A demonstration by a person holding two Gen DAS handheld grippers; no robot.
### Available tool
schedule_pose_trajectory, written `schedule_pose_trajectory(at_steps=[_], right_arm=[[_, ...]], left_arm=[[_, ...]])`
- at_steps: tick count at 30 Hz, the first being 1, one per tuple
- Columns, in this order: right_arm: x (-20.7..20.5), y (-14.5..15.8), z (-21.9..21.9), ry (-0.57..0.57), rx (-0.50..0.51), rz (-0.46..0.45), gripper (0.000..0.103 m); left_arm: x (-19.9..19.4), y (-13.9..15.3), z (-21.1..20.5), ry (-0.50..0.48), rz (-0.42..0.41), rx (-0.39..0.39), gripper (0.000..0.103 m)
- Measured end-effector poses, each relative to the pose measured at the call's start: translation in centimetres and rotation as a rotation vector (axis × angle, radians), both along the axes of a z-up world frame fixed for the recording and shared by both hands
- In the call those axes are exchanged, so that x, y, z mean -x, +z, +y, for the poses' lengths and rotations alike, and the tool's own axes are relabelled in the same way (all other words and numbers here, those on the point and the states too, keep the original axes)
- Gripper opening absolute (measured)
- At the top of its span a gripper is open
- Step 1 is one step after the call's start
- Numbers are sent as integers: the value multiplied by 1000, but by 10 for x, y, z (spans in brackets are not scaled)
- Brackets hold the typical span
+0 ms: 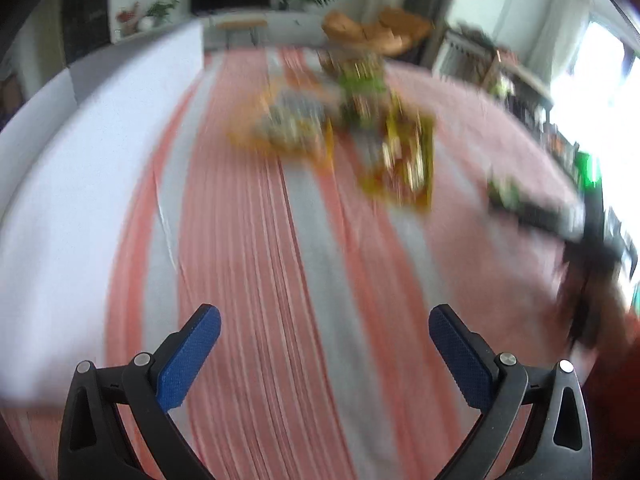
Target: Organize snacks
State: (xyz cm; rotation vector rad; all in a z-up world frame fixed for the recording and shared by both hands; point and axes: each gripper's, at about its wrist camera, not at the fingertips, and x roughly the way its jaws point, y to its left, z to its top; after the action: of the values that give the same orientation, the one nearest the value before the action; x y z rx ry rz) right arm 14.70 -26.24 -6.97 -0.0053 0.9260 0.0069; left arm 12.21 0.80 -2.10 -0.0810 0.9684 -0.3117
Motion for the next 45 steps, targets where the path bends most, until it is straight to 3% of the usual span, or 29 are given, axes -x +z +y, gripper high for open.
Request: schedule_pose_trajectory(at_steps=[3,6,9,14,15,16,18,21,23,27,29,30,31,35,39,45], right_arm=[[0,0,1,0,0,0,80],[0,0,0,0,0,0,80],[0,0,1,0,-1,0,80],[0,0,1,1,-3,0,80],[0,0,1,1,-4,0,80],[0,0,0,1,-5,0,80],[0,-1,1,1,-5,0,81],[0,0,1,1,-4,0,81],[0,-1,0,1,-4,0,81],[0,0,1,1,-4,0,81],[0,0,1,1,-5,0,81],[0,0,1,1,-5,0,80],[0,0,1,-1,-3,0,81],[0,0,1,-5,0,1,82],[0,0,1,-5,0,1,82],[0,0,1,-5,0,1,82]], left_arm=[[-47,27,-3,17,-44,25,103],[-102,31,-21,1,-64,-85,103],[-149,14,-47,-69,-49,-228,103],[-185,-33,-69,-149,73,-385,103],[-184,-36,-66,-149,64,-358,96],[-182,-36,-59,-133,52,-319,81],[-176,-32,-42,-88,64,-233,66],[-143,-28,-25,-36,67,-191,62],[-111,-31,-17,-18,74,-167,63],[-25,-32,-6,-6,17,-191,64],[2,-30,-1,5,10,-165,68],[11,-28,0,17,2,-157,75],[17,-27,-1,24,-2,-146,82],[4,-39,-5,12,18,-139,89],[15,-48,-6,37,-22,-184,103],[18,-51,-5,42,-50,-182,103]])
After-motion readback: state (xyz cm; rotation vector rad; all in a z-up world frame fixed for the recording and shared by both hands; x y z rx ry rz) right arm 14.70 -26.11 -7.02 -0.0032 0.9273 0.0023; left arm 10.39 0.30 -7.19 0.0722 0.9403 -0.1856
